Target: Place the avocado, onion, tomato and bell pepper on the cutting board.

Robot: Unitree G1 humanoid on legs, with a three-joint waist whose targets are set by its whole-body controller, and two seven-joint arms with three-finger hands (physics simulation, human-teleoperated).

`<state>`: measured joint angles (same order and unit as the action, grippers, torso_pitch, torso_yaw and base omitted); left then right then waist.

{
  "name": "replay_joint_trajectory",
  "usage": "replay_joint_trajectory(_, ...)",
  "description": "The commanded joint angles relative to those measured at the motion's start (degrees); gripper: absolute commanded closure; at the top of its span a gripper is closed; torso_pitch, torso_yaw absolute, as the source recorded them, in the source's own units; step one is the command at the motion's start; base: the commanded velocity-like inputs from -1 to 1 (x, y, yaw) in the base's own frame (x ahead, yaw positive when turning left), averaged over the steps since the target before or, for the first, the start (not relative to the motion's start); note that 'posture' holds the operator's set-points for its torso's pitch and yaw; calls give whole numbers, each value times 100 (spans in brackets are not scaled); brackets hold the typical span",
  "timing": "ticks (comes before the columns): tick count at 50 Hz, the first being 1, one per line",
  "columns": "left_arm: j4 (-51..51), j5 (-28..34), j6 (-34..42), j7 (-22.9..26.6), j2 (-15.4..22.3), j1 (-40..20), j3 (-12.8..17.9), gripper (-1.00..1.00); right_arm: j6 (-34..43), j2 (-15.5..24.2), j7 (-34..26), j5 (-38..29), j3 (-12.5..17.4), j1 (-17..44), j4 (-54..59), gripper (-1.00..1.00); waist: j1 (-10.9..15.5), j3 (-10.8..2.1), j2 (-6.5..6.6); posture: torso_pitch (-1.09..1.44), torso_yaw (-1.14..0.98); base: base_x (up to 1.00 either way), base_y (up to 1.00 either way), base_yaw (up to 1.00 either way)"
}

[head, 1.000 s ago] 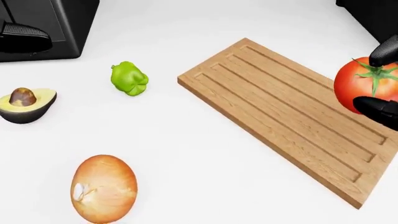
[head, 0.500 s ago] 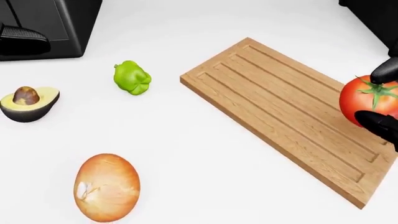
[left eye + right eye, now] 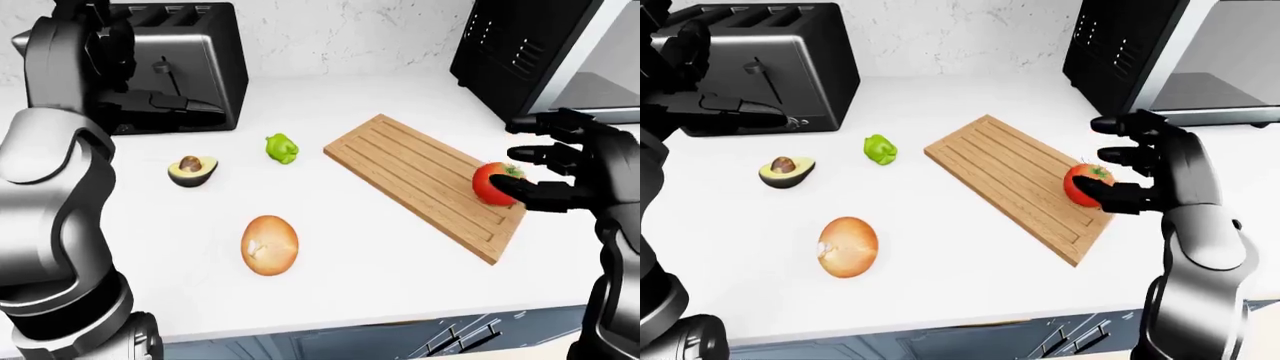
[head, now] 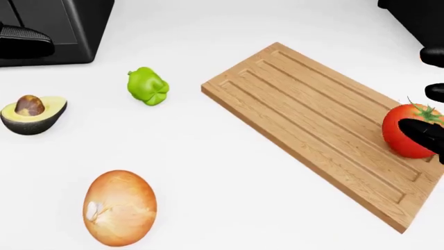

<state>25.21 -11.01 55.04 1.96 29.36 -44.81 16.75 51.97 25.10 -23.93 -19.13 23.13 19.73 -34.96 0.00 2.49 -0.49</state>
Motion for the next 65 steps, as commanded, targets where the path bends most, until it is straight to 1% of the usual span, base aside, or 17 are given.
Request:
replay_joint_trajectory(1,114,27,-175,-26,76,-149,72,-100,-156,81,59,-19,61,126,-155,-21,0,-127,-2,0,0,0,0,0)
replay_joint_trajectory(9,133,27,-178,-31,79,-103,82,-100,-176,28,45,22,65,63,-193,-36,8,-131,-1,0,0,0,0,0)
replay_joint_trajectory(12,120,38,-195,-25,86,-91,82,-100,-197,5,43,39,83,27,-212,-55,9,-132,-3,0,0,0,0,0)
replay_joint_trajectory(16,143,34,-181,-28,71,-82,91,-100,-179,19,38,27,62,38,-219,-66,10,-134,-2,0,0,0,0,0)
replay_joint_trajectory(19,164,29,-169,-17,85,-65,103,-100,24,127,-37,-24,-5,197,-316,-67,8,-137,0,0,0,0,0,0)
replay_joint_trajectory(22,176,27,-169,-24,73,-50,102,-100,483,294,-260,-120,-323,615,-621,-70,8,-136,6,0,0,0,0,0)
replay_joint_trajectory(25,174,43,-177,-20,68,-36,89,-100,926,367,-466,-244,-763,1193,-776,-69,-2,-127,28,0,0,0,0,0)
replay_joint_trajectory(26,176,44,-183,-18,59,-26,88,-100,1057,383,-550,-307,-995,1407,-803,-70,-9,-125,35,0,0,0,0,0)
replay_joint_trajectory(29,182,55,-190,-18,42,-8,87,-100,1279,248,-727,-551,-1470,1852,-821,-69,-22,-115,52,0,0,0,0,0)
replay_joint_trajectory(33,163,64,-198,-19,45,-15,91,-100,1298,-164,-989,-960,-2087,2213,-722,-71,-29,-111,67,0,0,0,0,0)
replay_joint_trajectory(37,158,45,-181,-6,78,-30,120,-100,1046,-740,-1188,-1407,-2412,2282,-517,-75,-32,-112,98,0,0,0,0,0)
replay_joint_trajectory(44,150,-9,-173,-28,149,-30,178,-100,621,-1566,-1580,-1943,-2714,2287,-235,-84,-32,-110,170,0,0,0,0,0)
replay_joint_trajectory(48,134,-12,-204,-37,148,-9,162,-100,686,-1765,-1949,-2331,-2811,2210,-453,-89,-33,-117,196,0,0,0,0,0)
replay_joint_trajectory(49,127,-8,-212,-42,145,-7,157,-100,940,-1758,-2196,-2542,-2903,2209,-715,-90,-34,-116,202,0,0,0,0,0)
replay_joint_trajectory(53,143,-6,-210,-51,131,4,150,-100,625,-2103,-2240,-2659,-2945,2172,-490,-95,-47,-118,222,0,0,0,0,0)
replay_joint_trajectory(58,145,3,-224,-42,126,26,150,-100,414,-2521,-2335,-2763,-3172,2058,-379,-100,-71,-132,250,0,0,0,0,0)
replay_joint_trajectory(65,179,-6,-222,-34,128,81,185,-100,-153,-3045,-2075,-2584,-3334,1848,118,-100,-97,-139,304,0,0,0,0,0)
